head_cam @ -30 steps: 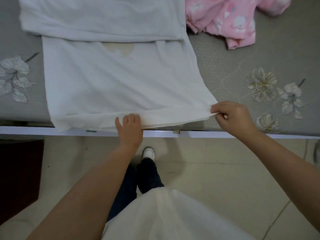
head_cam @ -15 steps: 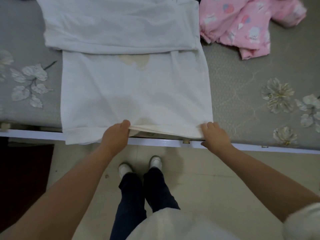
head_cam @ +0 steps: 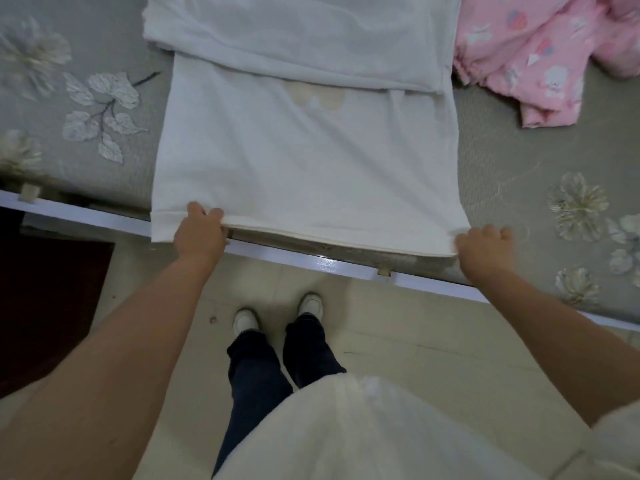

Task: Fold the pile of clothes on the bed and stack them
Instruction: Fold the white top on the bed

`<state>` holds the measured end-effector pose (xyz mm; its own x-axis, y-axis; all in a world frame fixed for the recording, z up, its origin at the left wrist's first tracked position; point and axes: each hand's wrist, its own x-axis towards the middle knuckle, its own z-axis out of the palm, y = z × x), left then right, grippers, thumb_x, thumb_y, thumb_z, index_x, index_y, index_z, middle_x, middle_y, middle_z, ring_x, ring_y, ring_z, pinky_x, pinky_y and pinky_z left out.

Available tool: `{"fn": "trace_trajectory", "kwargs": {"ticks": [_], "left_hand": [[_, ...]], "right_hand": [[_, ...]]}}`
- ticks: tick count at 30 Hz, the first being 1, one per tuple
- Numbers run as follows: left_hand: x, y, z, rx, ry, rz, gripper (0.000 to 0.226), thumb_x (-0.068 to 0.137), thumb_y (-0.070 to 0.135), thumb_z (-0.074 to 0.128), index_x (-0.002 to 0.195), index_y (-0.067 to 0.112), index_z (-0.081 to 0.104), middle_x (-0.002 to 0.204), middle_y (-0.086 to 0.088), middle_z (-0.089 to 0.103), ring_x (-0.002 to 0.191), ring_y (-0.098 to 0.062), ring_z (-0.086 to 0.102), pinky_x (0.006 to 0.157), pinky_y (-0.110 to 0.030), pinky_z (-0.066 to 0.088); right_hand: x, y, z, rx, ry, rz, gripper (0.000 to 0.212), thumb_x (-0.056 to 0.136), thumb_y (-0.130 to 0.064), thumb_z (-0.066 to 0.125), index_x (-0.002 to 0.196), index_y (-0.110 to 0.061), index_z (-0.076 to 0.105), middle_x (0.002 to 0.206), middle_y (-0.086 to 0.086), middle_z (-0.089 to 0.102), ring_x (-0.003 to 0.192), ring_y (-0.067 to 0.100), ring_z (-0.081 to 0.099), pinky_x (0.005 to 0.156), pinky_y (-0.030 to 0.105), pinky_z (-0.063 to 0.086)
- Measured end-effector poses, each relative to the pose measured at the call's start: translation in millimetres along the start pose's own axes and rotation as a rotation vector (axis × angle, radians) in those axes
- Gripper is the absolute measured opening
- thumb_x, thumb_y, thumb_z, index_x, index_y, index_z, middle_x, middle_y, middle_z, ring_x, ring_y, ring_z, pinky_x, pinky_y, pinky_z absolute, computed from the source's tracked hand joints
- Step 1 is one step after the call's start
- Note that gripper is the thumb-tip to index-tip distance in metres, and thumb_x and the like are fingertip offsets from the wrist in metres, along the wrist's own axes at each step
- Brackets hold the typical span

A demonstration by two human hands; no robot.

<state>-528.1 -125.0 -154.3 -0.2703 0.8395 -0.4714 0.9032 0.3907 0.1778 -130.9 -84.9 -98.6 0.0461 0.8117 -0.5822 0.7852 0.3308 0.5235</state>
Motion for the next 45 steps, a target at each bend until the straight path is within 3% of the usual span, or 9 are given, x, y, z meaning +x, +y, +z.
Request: {"fn": "trace_trajectory", "kwargs": {"ticks": [6, 8, 14, 21, 25, 30, 34, 39, 45], "left_hand": [[-6.8, -19.9, -20.0, -0.448, 0.162, -0.308, 0.031, 0.092, -0.003, 0.035, 0.118, -0.007, 0.053, 0.124, -0.03, 0.046, 0.109, -0.043, 0.047, 0.093, -0.041, 0.037], [-15.8, -31.6, -31.0, -0.457, 0.178, -0.238, 0.031, 0.092, -0.005, 0.036, 0.117, -0.009, 0.053, 0.121, -0.031, 0.051, 0.112, -0.041, 0.047, 0.095, -0.038, 0.034], [-49.3, -75.5, -86.2, 0.157, -0.009, 0.293, 0.02, 0.09, -0.004, 0.04, 0.1, -0.009, 0.056, 0.105, -0.029, 0.057, 0.1, -0.038, 0.052, 0.083, -0.041, 0.037], [-59.5, -98.3, -159.6, 0.569, -0.442, 0.149, 0.028, 0.094, 0.008, 0.041, 0.116, -0.002, 0.055, 0.123, -0.016, 0.055, 0.113, -0.028, 0.053, 0.095, -0.033, 0.041], [-51.7, -107.7, -178.4, 0.663, -0.562, 0.129, 0.036, 0.095, 0.019, 0.04, 0.125, 0.002, 0.05, 0.134, -0.013, 0.048, 0.121, -0.027, 0.047, 0.101, -0.033, 0.038], [-18.0, -89.0, -201.9, 0.315, -0.176, 0.081, 0.031, 0.097, 0.01, 0.032, 0.123, 0.002, 0.045, 0.128, -0.018, 0.05, 0.117, -0.031, 0.049, 0.095, -0.037, 0.038], [28.2, -56.4, -231.0, 0.036, 0.154, 0.072, 0.028, 0.096, 0.006, 0.03, 0.112, -0.007, 0.049, 0.116, -0.028, 0.053, 0.106, -0.04, 0.052, 0.084, -0.042, 0.04], [112.5, -8.2, -273.2, 0.006, 0.299, 0.14, 0.025, 0.095, 0.002, 0.03, 0.105, -0.007, 0.051, 0.11, -0.029, 0.052, 0.097, -0.041, 0.053, 0.077, -0.043, 0.038], [219.3, 56.8, -297.0, 0.027, 0.408, 0.159, 0.021, 0.094, 0.002, 0.036, 0.11, -0.004, 0.049, 0.113, -0.022, 0.048, 0.097, -0.037, 0.05, 0.068, -0.039, 0.033]], "right_hand": [[-24.4, -21.9, -17.9, 0.079, 0.006, 0.058, 0.03, 0.091, -0.009, 0.041, 0.12, -0.012, 0.051, 0.129, 0.008, 0.041, 0.12, 0.024, 0.037, 0.095, 0.036, 0.035], [-39.8, -27.6, -25.1, 0.134, 0.007, 0.094, 0.029, 0.091, -0.009, 0.041, 0.118, -0.012, 0.052, 0.127, 0.008, 0.041, 0.117, 0.024, 0.039, 0.091, 0.034, 0.037], [-91.2, -39.7, -55.1, 0.24, -0.27, 0.119, 0.035, 0.094, -0.01, 0.039, 0.127, -0.011, 0.05, 0.133, 0.008, 0.043, 0.125, 0.026, 0.038, 0.1, 0.041, 0.037], [-136.0, -87.8, -87.1, 0.28, -0.595, 0.002, 0.042, 0.094, -0.012, 0.039, 0.136, -0.005, 0.04, 0.143, 0.012, 0.038, 0.129, 0.03, 0.04, 0.108, 0.042, 0.032], [-135.0, -88.1, -110.2, 0.368, -0.593, 0.047, 0.04, 0.094, -0.012, 0.043, 0.133, -0.004, 0.045, 0.138, 0.012, 0.046, 0.125, 0.027, 0.045, 0.105, 0.033, 0.037], [-87.0, -61.3, -149.6, 0.527, -0.417, 0.179, 0.04, 0.098, -0.018, 0.032, 0.136, -0.005, 0.039, 0.142, 0.011, 0.041, 0.128, 0.027, 0.041, 0.11, 0.04, 0.03], [-28.9, -18.7, -188.6, 0.475, -0.017, 0.295, 0.031, 0.091, -0.015, 0.037, 0.114, -0.016, 0.058, 0.121, 0.004, 0.058, 0.116, 0.023, 0.05, 0.103, 0.037, 0.029], [53.8, 25.0, -230.5, 0.485, 0.257, 0.357, 0.025, 0.087, -0.009, 0.043, 0.097, -0.012, 0.066, 0.104, 0.009, 0.065, 0.104, 0.025, 0.054, 0.098, 0.032, 0.028], [145.8, 60.0, -252.3, 0.48, 0.23, 0.463, 0.026, 0.085, -0.008, 0.043, 0.097, -0.015, 0.065, 0.101, 0.008, 0.063, 0.102, 0.025, 0.05, 0.098, 0.033, 0.025]]}}
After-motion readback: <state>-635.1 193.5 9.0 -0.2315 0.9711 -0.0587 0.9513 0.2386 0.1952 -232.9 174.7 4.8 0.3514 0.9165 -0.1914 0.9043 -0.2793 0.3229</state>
